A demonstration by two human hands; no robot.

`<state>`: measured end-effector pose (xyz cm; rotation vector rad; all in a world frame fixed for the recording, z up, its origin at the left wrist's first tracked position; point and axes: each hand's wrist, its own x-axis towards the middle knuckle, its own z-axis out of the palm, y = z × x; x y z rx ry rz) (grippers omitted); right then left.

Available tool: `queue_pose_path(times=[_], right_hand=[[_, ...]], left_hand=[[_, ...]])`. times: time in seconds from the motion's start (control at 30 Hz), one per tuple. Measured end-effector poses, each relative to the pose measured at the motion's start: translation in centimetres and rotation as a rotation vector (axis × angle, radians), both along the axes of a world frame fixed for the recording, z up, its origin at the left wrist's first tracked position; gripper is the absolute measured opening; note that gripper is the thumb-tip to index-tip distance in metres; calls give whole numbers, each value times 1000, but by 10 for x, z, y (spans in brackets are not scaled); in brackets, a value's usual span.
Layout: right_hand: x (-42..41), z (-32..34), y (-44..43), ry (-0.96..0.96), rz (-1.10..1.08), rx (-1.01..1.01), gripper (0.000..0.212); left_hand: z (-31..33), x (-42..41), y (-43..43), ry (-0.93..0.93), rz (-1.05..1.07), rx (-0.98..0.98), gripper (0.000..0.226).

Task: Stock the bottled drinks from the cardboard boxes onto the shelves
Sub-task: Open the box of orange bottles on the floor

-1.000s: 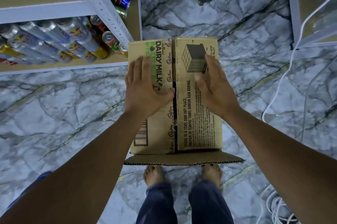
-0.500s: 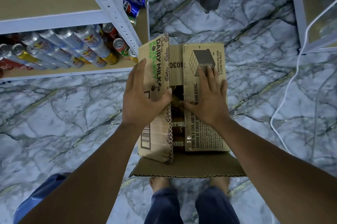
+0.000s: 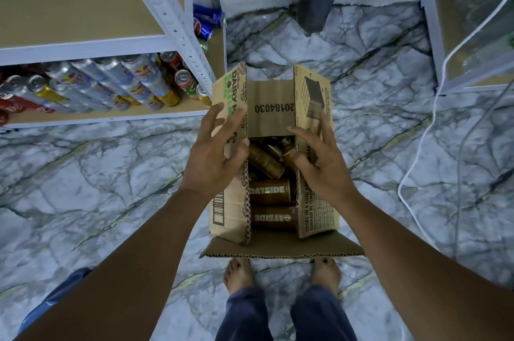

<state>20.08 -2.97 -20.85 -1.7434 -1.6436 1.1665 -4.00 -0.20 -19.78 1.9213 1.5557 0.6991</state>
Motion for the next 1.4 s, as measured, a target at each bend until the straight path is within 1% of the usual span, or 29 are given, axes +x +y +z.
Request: queue_pose_path(times=[0.1,0.17,0.23,0.27,0.33,0.4,0.43,0.53,0.63,0.67,0.77,0.83,1.03,1.17,1.27,1.4], right_hand=[[4,10,-2,0,-8,-3,41],[7,14,-4,-11,-13,7,38],[10,18,-6,-14,-31,2,39],[11,20,-6,-12,-41,8,44],[11,26,-9,-11,-72,18,55],[12,37,-10,-55,-125,-15,58],[13,44,-9,-87,-159,-36,58],[22,61,-5,-146,-261,-95,60],[35,61,-7,-207,-281,-140,63],[39,60,-9,-229,-275,-147,66],[52,56,-10,-308,-276,-181,86],[59,54,-9,-350,-281,-194,91],[77,44,-8,-355,-325,-190,91],[82,43,-7,-306,-341,-181,88],[81,45,-8,-234,-367,-165,85],[79,48,-6,-219,-355,-212,93]], left_hand=[[-6,-4,0,-6,-57,-3,45],[-8,-6,0,-21,-49,-24,41],[-3,-5,-4,-22,-13,-64,42],[3,-3,-6,-19,18,-95,45],[16,3,-13,7,88,-168,60],[31,10,-18,41,153,-230,77],[37,12,-20,51,181,-254,80],[53,13,-24,72,278,-320,87],[61,6,-24,155,353,-383,94],[61,2,-24,193,365,-401,95],[57,-14,-22,310,381,-432,99],[55,-24,-21,360,408,-452,101],[50,-48,-17,314,427,-455,99],[47,-54,-16,262,438,-464,99],[48,-53,-16,215,445,-462,99],[45,-55,-16,221,419,-472,101]])
